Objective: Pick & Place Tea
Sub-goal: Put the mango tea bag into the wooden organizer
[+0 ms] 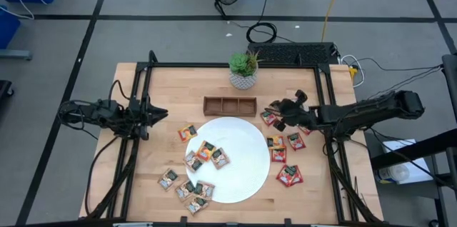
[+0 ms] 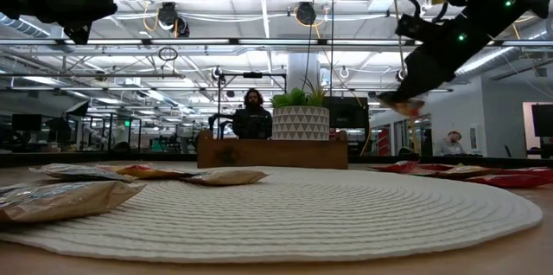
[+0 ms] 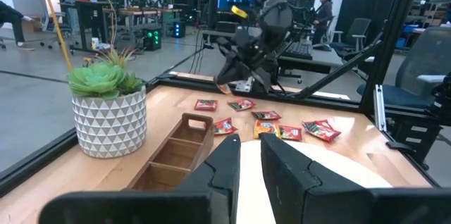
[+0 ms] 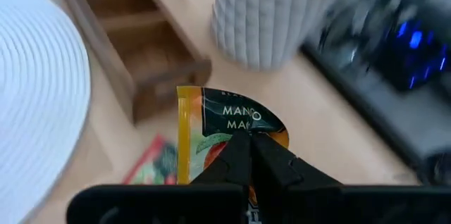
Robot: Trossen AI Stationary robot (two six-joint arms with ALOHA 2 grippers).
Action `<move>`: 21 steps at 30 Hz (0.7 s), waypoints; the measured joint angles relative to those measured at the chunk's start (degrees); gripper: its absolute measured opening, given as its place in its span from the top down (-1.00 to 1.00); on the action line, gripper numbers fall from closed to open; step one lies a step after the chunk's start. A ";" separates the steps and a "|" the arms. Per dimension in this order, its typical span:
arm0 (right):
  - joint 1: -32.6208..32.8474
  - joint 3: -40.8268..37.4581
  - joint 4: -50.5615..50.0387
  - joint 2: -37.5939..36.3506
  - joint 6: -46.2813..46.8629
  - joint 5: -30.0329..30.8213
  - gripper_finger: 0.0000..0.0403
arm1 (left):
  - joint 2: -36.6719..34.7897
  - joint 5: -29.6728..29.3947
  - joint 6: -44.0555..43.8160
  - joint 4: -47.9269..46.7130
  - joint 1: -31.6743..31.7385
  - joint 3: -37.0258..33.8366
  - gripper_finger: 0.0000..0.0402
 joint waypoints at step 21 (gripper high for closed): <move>0.25 -15.83 69.78 14.21 -33.18 -13.59 1.00 | 0.02 -6.11 -0.72 7.95 -0.02 -0.02 0.69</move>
